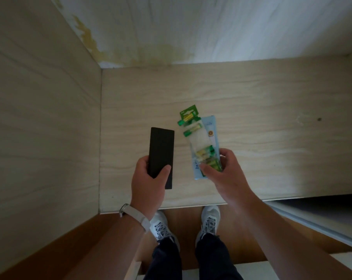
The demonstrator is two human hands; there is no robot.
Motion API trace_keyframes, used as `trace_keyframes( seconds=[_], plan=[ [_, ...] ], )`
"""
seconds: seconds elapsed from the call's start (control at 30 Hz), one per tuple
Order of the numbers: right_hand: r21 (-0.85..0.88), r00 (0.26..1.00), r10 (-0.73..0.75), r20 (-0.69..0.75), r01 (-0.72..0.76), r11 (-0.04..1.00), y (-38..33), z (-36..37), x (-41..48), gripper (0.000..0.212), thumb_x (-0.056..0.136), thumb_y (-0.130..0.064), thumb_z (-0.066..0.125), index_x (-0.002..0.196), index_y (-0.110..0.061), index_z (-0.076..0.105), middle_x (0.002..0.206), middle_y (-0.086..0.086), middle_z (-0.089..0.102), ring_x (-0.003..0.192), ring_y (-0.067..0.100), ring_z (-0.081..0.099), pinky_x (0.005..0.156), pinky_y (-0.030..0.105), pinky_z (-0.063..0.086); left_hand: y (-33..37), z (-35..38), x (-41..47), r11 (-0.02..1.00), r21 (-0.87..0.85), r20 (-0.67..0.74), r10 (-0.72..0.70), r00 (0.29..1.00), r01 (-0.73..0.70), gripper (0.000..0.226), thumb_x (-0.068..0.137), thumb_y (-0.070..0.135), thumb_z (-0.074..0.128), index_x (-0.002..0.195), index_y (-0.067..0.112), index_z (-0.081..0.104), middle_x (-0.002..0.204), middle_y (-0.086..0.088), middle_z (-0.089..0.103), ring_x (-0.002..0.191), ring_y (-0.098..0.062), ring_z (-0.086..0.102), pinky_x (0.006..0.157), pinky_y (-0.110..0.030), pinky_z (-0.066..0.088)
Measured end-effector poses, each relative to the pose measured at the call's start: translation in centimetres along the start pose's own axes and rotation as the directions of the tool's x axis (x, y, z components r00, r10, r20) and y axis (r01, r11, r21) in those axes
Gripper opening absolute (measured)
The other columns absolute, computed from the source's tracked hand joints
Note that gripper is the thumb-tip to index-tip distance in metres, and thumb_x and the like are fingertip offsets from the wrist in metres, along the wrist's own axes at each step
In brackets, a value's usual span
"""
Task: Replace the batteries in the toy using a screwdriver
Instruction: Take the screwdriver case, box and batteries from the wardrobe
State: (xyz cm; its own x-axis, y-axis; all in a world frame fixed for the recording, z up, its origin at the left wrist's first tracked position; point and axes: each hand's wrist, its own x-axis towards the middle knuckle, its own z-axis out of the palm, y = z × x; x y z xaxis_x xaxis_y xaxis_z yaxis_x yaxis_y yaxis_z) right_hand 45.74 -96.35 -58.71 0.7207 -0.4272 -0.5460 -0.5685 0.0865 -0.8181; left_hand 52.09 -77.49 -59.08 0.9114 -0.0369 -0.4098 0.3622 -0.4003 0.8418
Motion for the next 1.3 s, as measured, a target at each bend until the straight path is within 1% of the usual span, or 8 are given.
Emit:
trace_keyframes(
  seconds=[0.13,0.23,0.53,0.73,0.83,1.07,1.2,1.3],
  plan=[
    [0.050,0.998,-0.038,0.049,0.035,0.998,-1.3,-1.0,-1.4,0.041,0.080,-0.016,0.080,0.109,-0.032,0.054,0.102,-0.001,0.072,0.089,0.011,0.073,0.079,0.037,0.060,2.0,-0.3,-0.3,0.998,-0.008,-0.007,0.058,0.998,-0.058,0.036,0.086,0.016,0.078,0.094,0.040,0.052,0.092,0.010,0.066,0.073,0.011,0.064,0.055,-0.007,0.049],
    [0.053,0.996,-0.068,0.058,0.065,0.996,-2.5,-1.4,-2.6,0.043,0.078,-0.020,0.080,0.110,-0.035,0.054,0.101,-0.004,0.073,0.089,0.010,0.073,0.076,0.033,0.059,3.3,-0.6,-0.7,0.996,-0.004,-0.002,0.087,0.996,-0.087,0.035,0.086,0.016,0.078,0.094,0.038,0.052,0.091,0.009,0.066,0.073,0.009,0.064,0.055,-0.008,0.048],
    [0.148,0.994,-0.064,0.084,0.051,0.988,-6.4,0.4,-6.6,0.042,0.083,-0.011,0.079,0.113,-0.028,0.056,0.101,-0.002,0.074,0.089,0.011,0.073,0.067,0.021,0.055,6.4,-5.1,-2.6,0.993,-0.065,0.014,0.095,0.995,-0.094,0.031,0.086,0.017,0.077,0.095,0.036,0.054,0.093,0.005,0.068,0.076,0.005,0.066,0.056,-0.010,0.051],
    [0.246,0.991,-0.055,0.126,0.023,0.969,-7.6,0.7,-7.3,0.043,0.082,-0.002,0.077,0.117,-0.019,0.057,0.104,0.005,0.074,0.092,0.018,0.072,0.071,0.025,0.056,7.5,-6.2,-3.6,0.991,-0.112,0.019,0.071,0.997,-0.069,0.031,0.086,0.016,0.077,0.098,0.035,0.056,0.095,0.003,0.070,0.076,-0.001,0.068,0.058,-0.016,0.054],
    [0.278,0.987,-0.051,0.153,0.006,0.961,-8.4,1.1,-7.4,0.051,0.073,-0.012,0.081,0.118,-0.017,0.057,0.106,0.007,0.073,0.094,0.021,0.072,0.074,0.029,0.056,7.9,-6.3,-3.6,0.985,-0.170,0.031,0.048,0.998,-0.042,0.029,0.087,0.015,0.077,0.099,0.032,0.057,0.096,0.001,0.070,0.078,-0.004,0.069,0.059,-0.017,0.055],
    [0.365,0.966,-0.063,0.252,-0.034,0.930,-9.9,2.5,-6.8,0.056,0.069,-0.014,0.079,0.120,-0.013,0.057,0.103,0.004,0.075,0.094,0.023,0.072,0.075,0.031,0.056,8.8,-6.1,-2.8,0.956,-0.291,0.096,-0.006,0.995,0.034,0.021,0.093,0.015,0.070,0.106,0.026,0.058,0.103,-0.007,0.072,0.088,-0.020,0.073,0.076,-0.041,0.061],
    [0.387,0.957,-0.056,0.286,-0.061,0.920,-10.6,3.3,-6.1,0.055,0.068,-0.012,0.079,0.119,-0.010,0.056,0.098,0.005,0.076,0.090,0.023,0.073,0.071,0.030,0.057,8.5,-6.5,-2.5,0.925,-0.373,0.079,-0.050,0.996,0.076,0.015,0.094,0.028,0.066,0.107,0.025,0.059,0.099,-0.004,0.073,0.092,-0.027,0.072,0.079,-0.049,0.061],
    [0.398,0.946,-0.058,0.320,-0.078,0.914,-11.1,3.8,-5.7,0.056,0.068,-0.009,0.084,0.117,-0.011,0.057,0.097,0.005,0.076,0.087,0.021,0.073,0.069,0.029,0.057,8.6,-6.8,-2.4,0.922,-0.380,0.048,-0.058,0.997,0.072,0.033,0.081,0.049,0.065,0.105,0.026,0.060,0.091,0.004,0.075,0.085,-0.019,0.073,0.068,-0.036,0.062]
  ],
)
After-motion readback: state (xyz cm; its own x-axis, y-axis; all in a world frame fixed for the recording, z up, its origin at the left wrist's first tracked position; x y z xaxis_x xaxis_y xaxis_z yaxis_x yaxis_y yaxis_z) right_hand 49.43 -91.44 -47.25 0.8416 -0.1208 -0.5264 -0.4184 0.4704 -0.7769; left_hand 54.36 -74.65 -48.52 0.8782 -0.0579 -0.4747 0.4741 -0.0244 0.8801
